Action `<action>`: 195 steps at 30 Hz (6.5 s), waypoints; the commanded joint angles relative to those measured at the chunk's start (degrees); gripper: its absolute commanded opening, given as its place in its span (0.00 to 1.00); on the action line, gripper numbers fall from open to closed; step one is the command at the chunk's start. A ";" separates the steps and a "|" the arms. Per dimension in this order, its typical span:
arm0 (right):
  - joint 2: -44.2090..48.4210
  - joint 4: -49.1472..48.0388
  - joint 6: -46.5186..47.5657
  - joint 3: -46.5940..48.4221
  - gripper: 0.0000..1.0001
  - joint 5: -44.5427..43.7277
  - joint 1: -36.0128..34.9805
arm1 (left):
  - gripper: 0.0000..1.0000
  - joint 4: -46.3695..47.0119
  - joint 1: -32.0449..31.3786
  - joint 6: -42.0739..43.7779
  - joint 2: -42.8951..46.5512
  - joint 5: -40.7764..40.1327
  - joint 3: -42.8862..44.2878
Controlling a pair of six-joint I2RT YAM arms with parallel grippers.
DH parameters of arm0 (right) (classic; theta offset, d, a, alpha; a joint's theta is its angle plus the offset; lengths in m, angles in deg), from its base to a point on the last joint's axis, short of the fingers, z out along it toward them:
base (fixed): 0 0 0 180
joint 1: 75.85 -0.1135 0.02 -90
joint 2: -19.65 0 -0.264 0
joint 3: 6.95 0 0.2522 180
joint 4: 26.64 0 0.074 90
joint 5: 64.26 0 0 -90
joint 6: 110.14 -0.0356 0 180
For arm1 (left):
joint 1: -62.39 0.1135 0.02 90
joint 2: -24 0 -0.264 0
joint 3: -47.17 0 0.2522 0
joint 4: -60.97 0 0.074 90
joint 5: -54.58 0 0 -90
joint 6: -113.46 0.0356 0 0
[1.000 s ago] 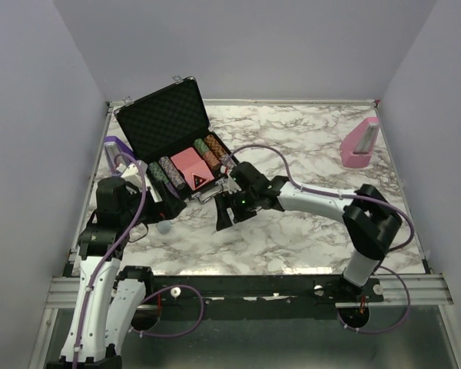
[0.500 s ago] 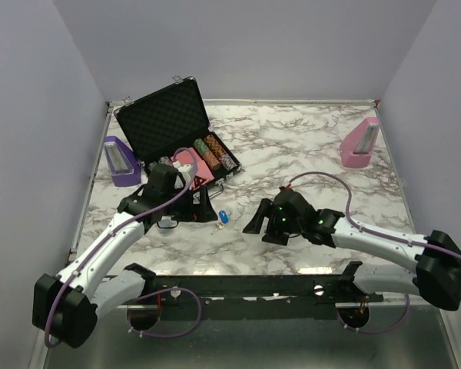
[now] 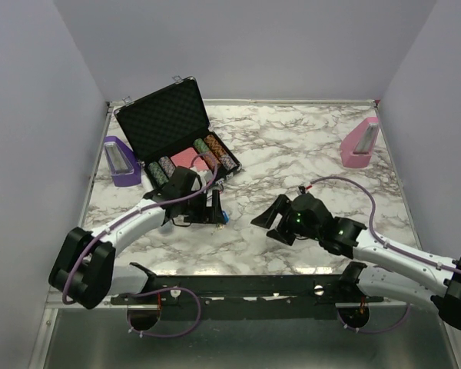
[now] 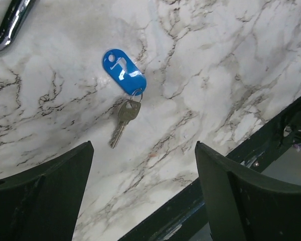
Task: Remove the keys from the keyring
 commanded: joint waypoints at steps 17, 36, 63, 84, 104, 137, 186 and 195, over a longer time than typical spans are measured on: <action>5.17 5.31 -0.13 -1.34 0.83 -4.04 -0.06 | 0.77 21.23 -8.13 -4.81 -12.76 4.34 -5.38; 4.47 2.76 -0.13 -3.28 0.82 -1.58 -0.07 | 0.51 22.90 -10.33 -4.82 -14.60 2.40 -7.84; 3.76 -9.44 -0.39 -8.80 0.80 3.34 0.02 | 0.00 19.30 -12.88 -6.14 -9.42 -0.24 -5.29; 3.58 -15.97 15.85 -2.85 0.77 9.23 -0.06 | 0.00 1.82 -13.32 -3.15 2.09 3.89 4.89; 6.32 -5.50 42.59 15.61 0.77 25.13 -0.15 | 0.00 -17.79 -13.41 -0.34 14.13 18.65 20.28; -3.80 -9.28 42.32 19.66 0.44 42.63 -0.06 | 0.00 -17.88 -13.58 -1.65 16.07 23.49 24.06; 1.83 -19.12 32.04 24.50 0.01 45.01 -0.15 | 0.46 0.75 -22.28 -15.63 22.22 9.26 26.79; 1.91 -18.95 32.13 25.03 0.01 45.27 -0.24 | 0.20 0.84 -23.60 -15.89 21.87 6.36 27.23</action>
